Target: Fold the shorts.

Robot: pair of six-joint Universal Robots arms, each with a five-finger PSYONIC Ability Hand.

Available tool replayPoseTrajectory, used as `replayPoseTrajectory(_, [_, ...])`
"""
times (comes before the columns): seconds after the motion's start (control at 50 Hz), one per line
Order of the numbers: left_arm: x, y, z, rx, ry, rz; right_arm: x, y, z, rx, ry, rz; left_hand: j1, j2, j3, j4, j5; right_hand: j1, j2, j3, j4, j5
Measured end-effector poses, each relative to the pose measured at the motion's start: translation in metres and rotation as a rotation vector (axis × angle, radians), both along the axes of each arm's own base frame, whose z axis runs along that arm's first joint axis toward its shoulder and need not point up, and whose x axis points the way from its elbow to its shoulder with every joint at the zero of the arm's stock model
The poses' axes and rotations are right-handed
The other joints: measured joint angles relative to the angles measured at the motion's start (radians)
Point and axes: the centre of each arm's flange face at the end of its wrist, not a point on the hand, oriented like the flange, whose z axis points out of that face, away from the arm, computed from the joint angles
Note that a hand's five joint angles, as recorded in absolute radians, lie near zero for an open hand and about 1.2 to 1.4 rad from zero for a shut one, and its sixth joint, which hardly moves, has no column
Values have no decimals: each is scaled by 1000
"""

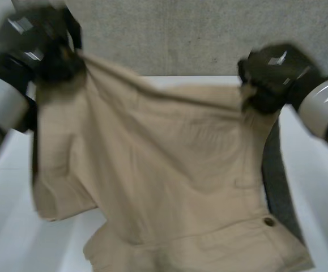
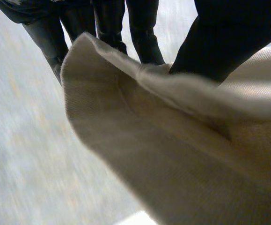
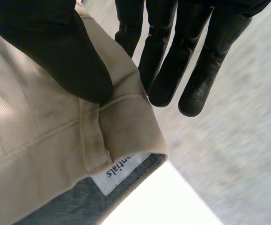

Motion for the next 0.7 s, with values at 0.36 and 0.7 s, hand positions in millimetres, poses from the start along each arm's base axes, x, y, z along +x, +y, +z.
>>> replayPoseTrajectory(0.36, [-64,-160,-87,-184,-79,92,46,-127,-82,-293,-54,-165,-662,-626,-614,-631,-566,-699,-805,-795,-798,-743])
replayPoseTrajectory(0.7, [-67,-110,-100,-122,-109,44,29,-67,-91,-120,87,-89,-946,-996,-980,-999,-922,-768,-962,-969,-957,-927])
